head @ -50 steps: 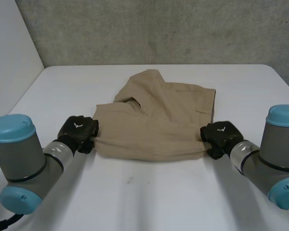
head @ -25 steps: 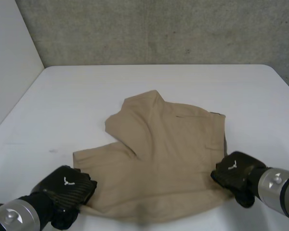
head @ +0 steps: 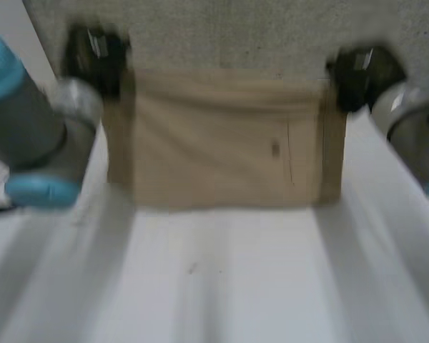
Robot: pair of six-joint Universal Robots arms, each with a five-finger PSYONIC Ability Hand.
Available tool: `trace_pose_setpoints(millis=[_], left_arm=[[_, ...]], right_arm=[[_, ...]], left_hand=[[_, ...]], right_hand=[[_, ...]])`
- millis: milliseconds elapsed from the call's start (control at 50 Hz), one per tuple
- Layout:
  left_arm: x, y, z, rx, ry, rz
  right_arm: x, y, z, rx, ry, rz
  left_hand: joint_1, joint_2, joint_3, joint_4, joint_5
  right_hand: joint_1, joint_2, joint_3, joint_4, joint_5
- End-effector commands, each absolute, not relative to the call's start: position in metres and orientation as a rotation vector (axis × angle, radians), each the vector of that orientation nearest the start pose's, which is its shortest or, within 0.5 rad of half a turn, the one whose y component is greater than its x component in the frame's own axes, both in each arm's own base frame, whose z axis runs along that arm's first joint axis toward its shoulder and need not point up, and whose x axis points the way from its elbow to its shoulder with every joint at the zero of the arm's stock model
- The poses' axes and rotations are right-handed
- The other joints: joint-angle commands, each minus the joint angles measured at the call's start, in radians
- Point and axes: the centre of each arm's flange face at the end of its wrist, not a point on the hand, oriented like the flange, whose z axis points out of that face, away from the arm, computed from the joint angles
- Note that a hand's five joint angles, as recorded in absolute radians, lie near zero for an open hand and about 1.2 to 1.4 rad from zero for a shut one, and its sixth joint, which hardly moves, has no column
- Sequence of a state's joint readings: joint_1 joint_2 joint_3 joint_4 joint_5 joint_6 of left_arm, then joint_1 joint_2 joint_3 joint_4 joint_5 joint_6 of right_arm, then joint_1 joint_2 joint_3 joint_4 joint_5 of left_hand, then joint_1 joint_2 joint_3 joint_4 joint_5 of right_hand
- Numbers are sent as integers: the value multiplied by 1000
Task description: Fold the shorts.
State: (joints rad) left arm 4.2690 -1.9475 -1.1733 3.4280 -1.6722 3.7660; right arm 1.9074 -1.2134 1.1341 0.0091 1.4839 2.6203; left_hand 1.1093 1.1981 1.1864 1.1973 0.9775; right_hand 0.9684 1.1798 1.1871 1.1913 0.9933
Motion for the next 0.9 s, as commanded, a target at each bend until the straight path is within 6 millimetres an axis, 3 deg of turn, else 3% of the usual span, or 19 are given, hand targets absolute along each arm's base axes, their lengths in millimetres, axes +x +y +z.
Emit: trace_pose_setpoints(millis=[20,60,120,260,300,340,360,380,420,440,460,500,520,540,620,680,780,900], left_arm=[[-289,-307,462,408,980,-2767],[-287,-302,471,380,940,-2787],[-290,-301,464,402,965,-2784],[-291,-314,393,527,1226,-2678],[-291,-316,376,551,1295,-2651],[-290,-316,345,601,1409,-2599],[-290,-317,333,618,1452,-2578],[-291,-318,305,665,1540,-2520],[-291,-318,274,715,1634,-2451],[-291,-318,259,739,1681,-2413],[-291,-316,228,795,1765,-2334],[-293,-311,200,848,1844,-2257],[-293,-309,187,873,1876,-2218],[-292,-306,165,911,1936,-2151],[-285,-292,127,999,2048,-1988],[-281,-284,121,1031,2098,-1916],[-270,-264,142,1072,2160,-1820],[-257,-237,154,1139,2251,-1669]], right_arm=[[263,-317,447,-556,1212,-2834],[261,-311,458,-523,1150,-2848],[264,-316,452,-537,1178,-2831],[272,-335,396,-643,1428,-2678],[275,-342,369,-688,1528,-2606],[277,-347,347,-723,1603,-2555],[279,-351,325,-767,1680,-2504],[280,-352,311,-798,1722,-2469],[282,-356,281,-862,1816,-2392],[284,-357,251,-935,1907,-2309],[284,-357,236,-971,1953,-2267],[287,-354,208,-1048,2024,-2178],[291,-348,183,-1124,2082,-2095],[291,-345,172,-1159,2109,-2059],[287,-335,140,-1243,2218,-1906],[282,-324,137,-1262,2267,-1818],[276,-308,154,-1276,2299,-1757],[266,-284,168,-1327,2366,-1622]], left_hand=[[287,198,210,199,244],[287,198,210,199,244],[287,198,210,199,244],[287,198,210,199,244],[287,198,210,199,244],[287,198,210,199,244],[287,198,210,199,244],[287,198,210,199,244],[287,198,210,199,244],[287,198,210,199,244],[287,198,210,199,244],[287,198,210,199,244],[287,198,210,199,244],[287,198,210,199,244],[287,198,210,199,244],[287,198,210,199,244],[287,198,210,199,244],[287,198,210,199,244]], right_hand=[[428,216,209,205,228],[428,216,209,205,228],[428,216,209,205,228],[428,216,209,205,228],[428,216,209,205,228],[428,216,209,205,228],[428,216,209,205,228],[428,216,209,205,228],[428,216,209,205,228],[428,216,209,205,228],[428,216,209,205,228],[428,216,209,205,228],[428,216,209,205,228],[428,216,209,205,228],[428,216,209,205,228],[428,216,209,205,228],[428,216,209,205,228],[428,216,209,205,228]])
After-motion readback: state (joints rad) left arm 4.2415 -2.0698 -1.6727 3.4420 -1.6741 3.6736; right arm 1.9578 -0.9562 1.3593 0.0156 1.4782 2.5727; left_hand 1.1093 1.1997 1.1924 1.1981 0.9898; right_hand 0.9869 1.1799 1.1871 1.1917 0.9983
